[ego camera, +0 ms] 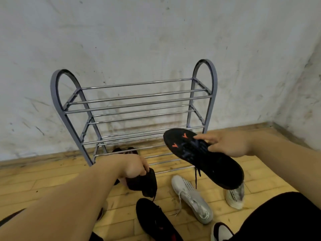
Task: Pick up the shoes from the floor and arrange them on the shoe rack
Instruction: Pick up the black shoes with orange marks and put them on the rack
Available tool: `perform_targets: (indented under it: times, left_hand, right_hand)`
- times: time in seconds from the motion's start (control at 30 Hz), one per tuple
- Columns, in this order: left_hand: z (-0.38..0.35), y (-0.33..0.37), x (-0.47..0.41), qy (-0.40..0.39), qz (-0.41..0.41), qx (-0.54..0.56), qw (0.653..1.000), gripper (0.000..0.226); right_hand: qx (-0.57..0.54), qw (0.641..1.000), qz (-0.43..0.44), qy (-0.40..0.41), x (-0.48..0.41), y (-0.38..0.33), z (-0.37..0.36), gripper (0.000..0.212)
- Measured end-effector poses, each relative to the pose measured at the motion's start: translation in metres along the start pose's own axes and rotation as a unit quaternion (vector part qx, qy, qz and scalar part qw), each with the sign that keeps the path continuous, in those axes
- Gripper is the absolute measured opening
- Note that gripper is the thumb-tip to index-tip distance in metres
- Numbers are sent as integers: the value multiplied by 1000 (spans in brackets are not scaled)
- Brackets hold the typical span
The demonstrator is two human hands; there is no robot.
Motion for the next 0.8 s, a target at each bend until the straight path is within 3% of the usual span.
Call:
perform_targets:
  times: [0.13,0.27,0.33,0.43,0.53,0.67,0.73,0.8]
  left_hand:
    - [-25,-14,-40,-8,8,101,995,32]
    - [-74,-29,-86,5,-10,292,956,29]
    - [-101,-32,-113,26,-9,380,925,30]
    - [-131,-25,-149,70,-6,461,885,30]
    - [-145,-15,-192,59,-15,546,836,33]
    - [-148,-2,-259,36,-18,603,797,37]
    - [-150,3,-284,20,-30,576,817,43]
    - [-157,4,-305,21,-34,483,875,59]
  right_hand:
    - [100,979,-91,-150,-36,32,-40,58]
    - [98,965,-159,-183,-73,82,-76,63]
    - [36,973,-170,-154,-94,107,-94,66]
    - [-52,984,-164,-45,-128,144,-126,64]
    - [-152,970,-176,66,-170,175,-157,63]
    - [-240,946,-178,129,-229,210,-179,63]
    - [-225,945,-178,155,-255,224,-182,61]
    - [-175,950,-194,173,-270,231,-191,63]
Point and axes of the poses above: each hand's wrist, its own x-axis away from the middle knuckle, its own z-axis out of the back of the hand, y = z × x, the point moved 2 cm from there along -x, towards the middle knuckle, and after that the axes turned 15 degrees about z, right-handed, at the moved point
